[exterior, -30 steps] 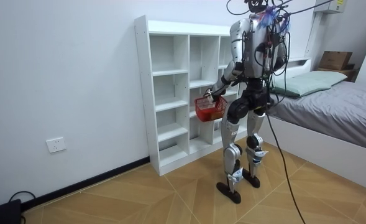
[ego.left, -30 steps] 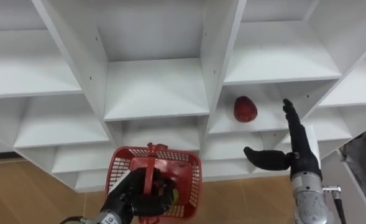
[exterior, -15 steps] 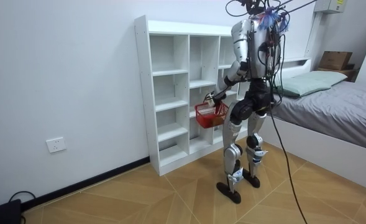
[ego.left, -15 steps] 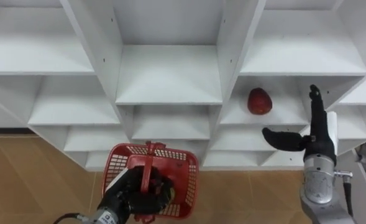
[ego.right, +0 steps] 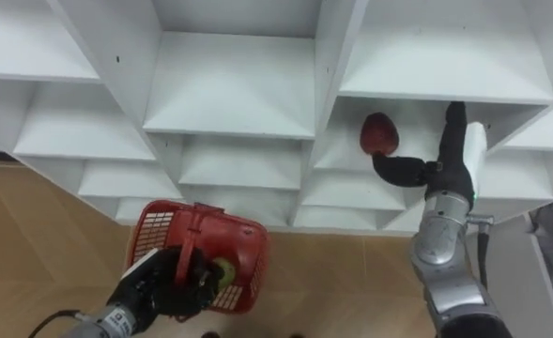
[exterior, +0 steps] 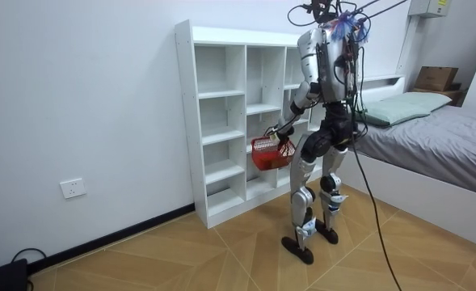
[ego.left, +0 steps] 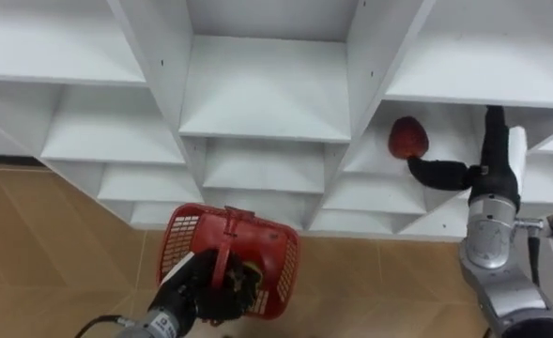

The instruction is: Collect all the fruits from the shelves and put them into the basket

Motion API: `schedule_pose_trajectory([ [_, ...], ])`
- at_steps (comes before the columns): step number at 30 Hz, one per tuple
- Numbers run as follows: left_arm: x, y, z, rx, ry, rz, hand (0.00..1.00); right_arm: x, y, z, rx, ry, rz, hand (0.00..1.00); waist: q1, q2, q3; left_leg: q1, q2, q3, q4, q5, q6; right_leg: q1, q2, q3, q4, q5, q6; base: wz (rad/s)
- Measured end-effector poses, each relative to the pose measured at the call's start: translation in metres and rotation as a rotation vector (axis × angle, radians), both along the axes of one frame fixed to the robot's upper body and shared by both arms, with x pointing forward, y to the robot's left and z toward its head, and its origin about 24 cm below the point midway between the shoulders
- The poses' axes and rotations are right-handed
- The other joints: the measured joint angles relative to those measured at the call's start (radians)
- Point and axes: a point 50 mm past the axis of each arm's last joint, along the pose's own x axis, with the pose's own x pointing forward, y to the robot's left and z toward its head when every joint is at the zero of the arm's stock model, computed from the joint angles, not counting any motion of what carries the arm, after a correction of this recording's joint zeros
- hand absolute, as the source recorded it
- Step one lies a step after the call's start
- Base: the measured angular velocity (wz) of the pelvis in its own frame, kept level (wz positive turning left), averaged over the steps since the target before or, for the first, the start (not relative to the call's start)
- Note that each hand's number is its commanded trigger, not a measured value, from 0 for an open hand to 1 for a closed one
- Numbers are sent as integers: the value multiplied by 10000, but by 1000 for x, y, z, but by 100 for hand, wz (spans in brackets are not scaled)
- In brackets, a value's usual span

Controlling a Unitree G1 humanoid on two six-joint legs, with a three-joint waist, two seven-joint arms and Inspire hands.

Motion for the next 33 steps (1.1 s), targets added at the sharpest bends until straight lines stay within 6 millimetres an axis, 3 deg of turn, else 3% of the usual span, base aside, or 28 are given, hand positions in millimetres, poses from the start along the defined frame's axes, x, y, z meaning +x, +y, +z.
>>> schedule_pose_trajectory([
  [5,3,-3,0,-4,30,-122,100,3,-3,0,-170,15,-386,0,219,-2,3,-418,17,54,352,-2,1,-476,-39,79,390,-37,-47,-2],
  [13,3,-3,-3,-15,276,-72,100,21,-4,12,-818,-227,-526,0,229,-5,36,-918,16,20,716,2,-5,-1054,-93,198,870,-146,-93,2],
  [33,11,-12,-5,-34,414,-443,100,34,-5,32,-949,-1126,-1194,0,255,-9,98,-1922,-108,-12,1088,15,-16,-2183,-274,208,1538,-289,-156,0],
])
